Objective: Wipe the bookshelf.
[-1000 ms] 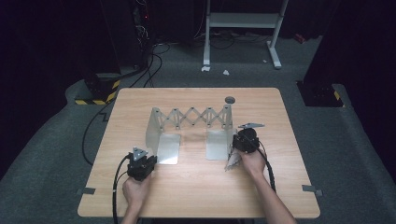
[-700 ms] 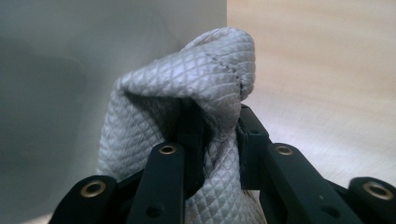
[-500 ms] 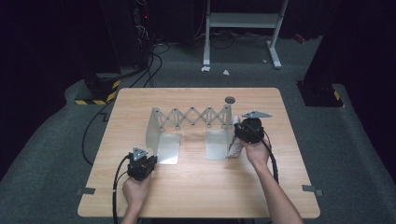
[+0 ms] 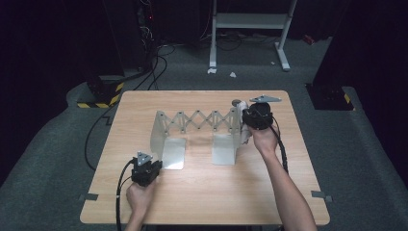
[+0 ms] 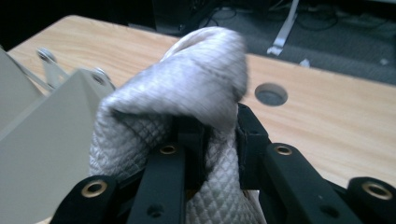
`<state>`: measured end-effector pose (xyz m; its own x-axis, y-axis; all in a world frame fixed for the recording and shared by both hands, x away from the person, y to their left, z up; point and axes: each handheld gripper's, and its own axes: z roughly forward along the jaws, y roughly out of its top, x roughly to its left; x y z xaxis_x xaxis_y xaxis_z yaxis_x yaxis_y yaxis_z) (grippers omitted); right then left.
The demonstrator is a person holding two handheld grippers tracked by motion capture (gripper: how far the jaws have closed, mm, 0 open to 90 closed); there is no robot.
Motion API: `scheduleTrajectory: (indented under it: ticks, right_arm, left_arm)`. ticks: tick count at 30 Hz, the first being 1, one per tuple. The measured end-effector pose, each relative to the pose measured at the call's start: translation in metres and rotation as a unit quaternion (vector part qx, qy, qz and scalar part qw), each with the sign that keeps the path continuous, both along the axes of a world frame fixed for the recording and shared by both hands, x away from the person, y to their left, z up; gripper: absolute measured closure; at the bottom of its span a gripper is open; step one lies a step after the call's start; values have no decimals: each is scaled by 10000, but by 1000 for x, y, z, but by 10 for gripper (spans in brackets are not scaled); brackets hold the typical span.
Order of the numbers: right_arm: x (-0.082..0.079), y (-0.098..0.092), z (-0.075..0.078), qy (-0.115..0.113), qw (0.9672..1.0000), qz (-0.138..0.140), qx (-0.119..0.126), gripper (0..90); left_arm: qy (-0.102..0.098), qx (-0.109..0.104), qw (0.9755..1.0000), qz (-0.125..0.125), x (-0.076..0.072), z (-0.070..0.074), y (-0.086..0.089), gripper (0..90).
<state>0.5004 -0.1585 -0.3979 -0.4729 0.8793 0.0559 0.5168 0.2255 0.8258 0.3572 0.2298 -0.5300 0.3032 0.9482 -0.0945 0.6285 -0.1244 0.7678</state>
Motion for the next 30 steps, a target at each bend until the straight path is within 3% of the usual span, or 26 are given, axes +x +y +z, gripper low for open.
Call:
scheduleTrajectory:
  ticks: [6, 8, 11, 15, 17, 22, 30]
  right_arm:
    - [9, 3, -41, 496, 9986, -23, -172, 767]
    - [8, 4, -62, 705, 9972, 0, -265, 767]
    - [2, 2, -87, 947, 9953, -10, -217, 766]
    - [-7, 2, -111, 1142, 9930, 25, -299, 765]
    - [-11, 1, -117, 1174, 9927, 31, -264, 764]
    - [-24, 3, -115, 1181, 9924, 108, -315, 765]
    - [-60, 2, -119, 1071, 9931, 333, -332, 759]
  left_arm:
    - [15, -19, 10000, 1, 0, 0, 0, 823]
    - [11, -30, 10000, -8, 0, 0, 1, 823]
    - [11, -32, 10000, -4, 0, 0, 0, 822]
    - [9, -41, 10000, -13, 0, 0, 1, 821]
    - [9, -23, 10000, -13, 0, 0, 0, 821]
    - [0, -3, 10000, -23, 0, 0, 0, 818]
    - [-3, 6, 10000, -30, 0, 0, 0, 814]
